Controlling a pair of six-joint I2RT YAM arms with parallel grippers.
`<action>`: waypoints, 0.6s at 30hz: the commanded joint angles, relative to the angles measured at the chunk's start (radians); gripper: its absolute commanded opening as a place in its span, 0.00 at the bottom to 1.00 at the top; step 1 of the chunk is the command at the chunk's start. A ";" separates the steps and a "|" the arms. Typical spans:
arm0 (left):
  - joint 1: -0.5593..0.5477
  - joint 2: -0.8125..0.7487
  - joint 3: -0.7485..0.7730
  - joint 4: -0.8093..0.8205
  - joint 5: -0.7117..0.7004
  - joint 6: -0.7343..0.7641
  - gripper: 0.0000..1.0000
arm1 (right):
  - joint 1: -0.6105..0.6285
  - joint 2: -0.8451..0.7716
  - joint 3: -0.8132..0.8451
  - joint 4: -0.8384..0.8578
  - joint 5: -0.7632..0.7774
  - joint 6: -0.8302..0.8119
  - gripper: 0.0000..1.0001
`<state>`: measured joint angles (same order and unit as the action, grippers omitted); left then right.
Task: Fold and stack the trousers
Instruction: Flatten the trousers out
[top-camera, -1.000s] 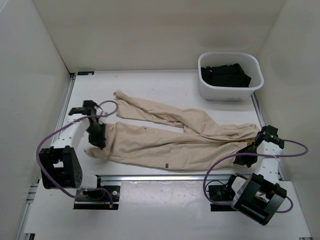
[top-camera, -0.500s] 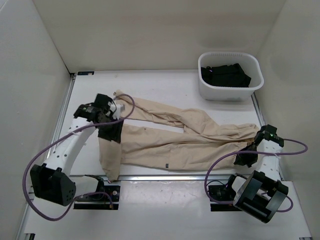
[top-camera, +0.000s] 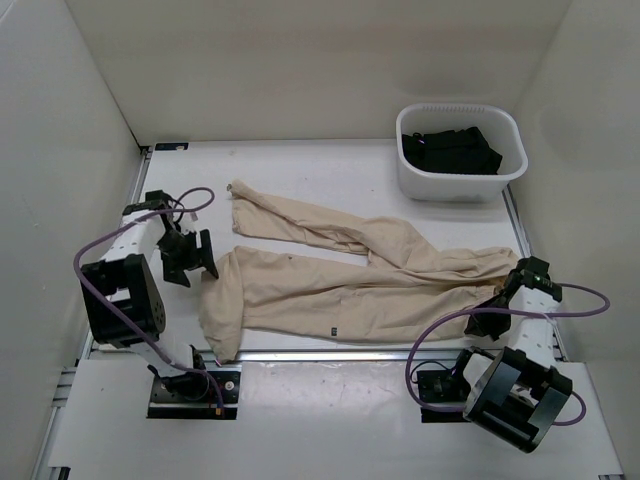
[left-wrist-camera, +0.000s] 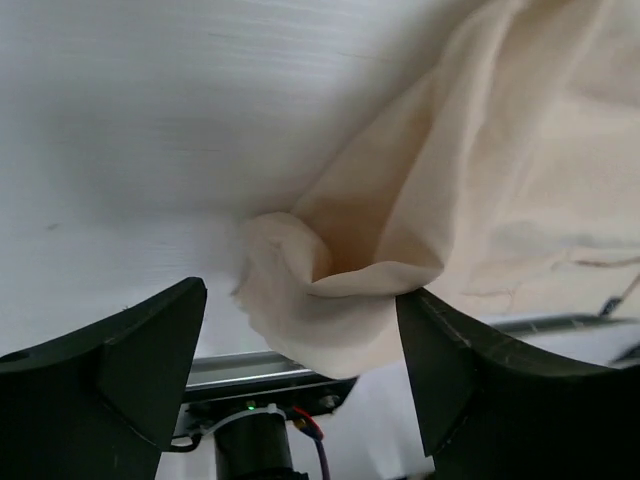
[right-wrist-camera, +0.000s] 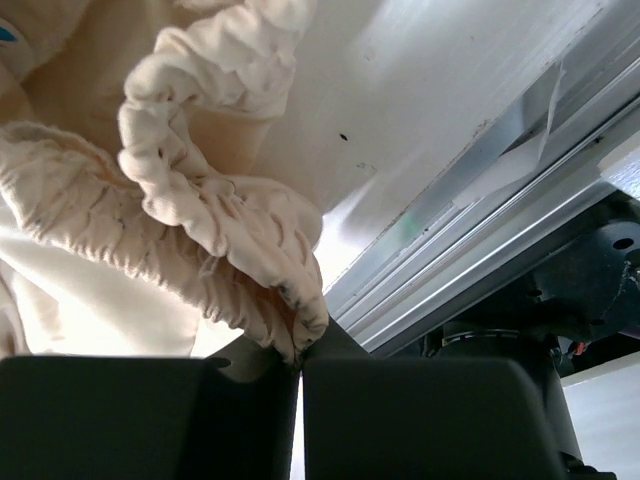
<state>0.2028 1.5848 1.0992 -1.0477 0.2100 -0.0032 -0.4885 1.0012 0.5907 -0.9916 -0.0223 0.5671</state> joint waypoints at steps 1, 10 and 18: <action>-0.048 -0.005 0.021 -0.020 0.158 0.003 0.88 | 0.004 -0.019 -0.008 0.024 -0.014 -0.016 0.00; -0.253 0.063 0.146 -0.192 0.143 0.003 0.14 | 0.004 -0.029 0.001 0.014 -0.014 -0.016 0.00; -0.736 0.058 0.139 -0.262 -0.018 0.003 0.62 | 0.004 -0.009 0.001 0.024 -0.005 -0.016 0.00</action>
<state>-0.4419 1.6474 1.2690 -1.2228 0.2283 -0.0021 -0.4885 0.9897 0.5842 -0.9844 -0.0292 0.5652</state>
